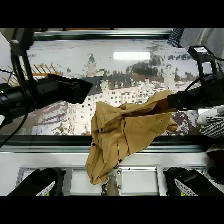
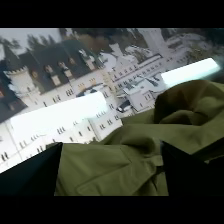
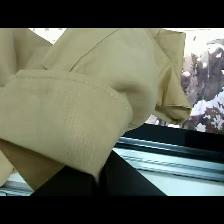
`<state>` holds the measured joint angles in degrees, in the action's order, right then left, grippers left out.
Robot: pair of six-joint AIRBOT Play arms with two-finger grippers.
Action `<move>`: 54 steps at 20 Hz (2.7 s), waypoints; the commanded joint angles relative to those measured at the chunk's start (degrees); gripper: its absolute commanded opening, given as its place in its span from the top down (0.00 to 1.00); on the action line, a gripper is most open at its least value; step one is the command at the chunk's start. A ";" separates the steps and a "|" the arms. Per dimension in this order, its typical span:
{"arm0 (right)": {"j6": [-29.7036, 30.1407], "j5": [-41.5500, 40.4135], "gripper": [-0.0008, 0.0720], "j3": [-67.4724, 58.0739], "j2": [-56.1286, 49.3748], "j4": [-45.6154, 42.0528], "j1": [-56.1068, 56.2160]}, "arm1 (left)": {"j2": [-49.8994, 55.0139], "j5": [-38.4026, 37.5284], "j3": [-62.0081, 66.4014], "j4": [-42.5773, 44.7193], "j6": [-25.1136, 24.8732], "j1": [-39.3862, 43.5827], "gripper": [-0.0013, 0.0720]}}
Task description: Fold the clothes and pants, and hang the long-sleeved shirts on hangers.
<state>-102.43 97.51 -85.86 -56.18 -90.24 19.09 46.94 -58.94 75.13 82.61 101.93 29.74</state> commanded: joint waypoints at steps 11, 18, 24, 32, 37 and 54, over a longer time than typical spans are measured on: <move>0.02 0.02 0.96 0.02 -0.04 0.04 0.02 | 22.27 1.46 2.01 10.86 -9.40 -39.89 0.09; 0.02 0.00 0.96 0.02 -0.04 0.04 0.02 | 40.89 8.55 6.86 10.88 -15.34 -55.91 0.09; 0.02 0.00 0.96 0.02 -0.04 0.04 0.02 | 59.14 6.27 22.38 13.07 -16.22 -58.21 0.09; 0.02 0.02 0.96 0.02 -0.04 0.04 0.02 | 73.61 4.66 38.10 17.92 -16.24 -57.59 0.10; 0.02 0.00 0.96 0.02 -0.04 0.04 0.02 | 77.22 6.03 38.38 17.94 -16.24 -57.59 0.09; 0.02 0.00 0.96 0.02 -0.04 0.04 0.02 | 78.05 5.95 38.38 17.86 -15.78 -57.37 0.94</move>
<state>-102.41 97.49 -85.86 -56.21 -90.21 19.09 124.97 -53.10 113.54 100.92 86.04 -27.75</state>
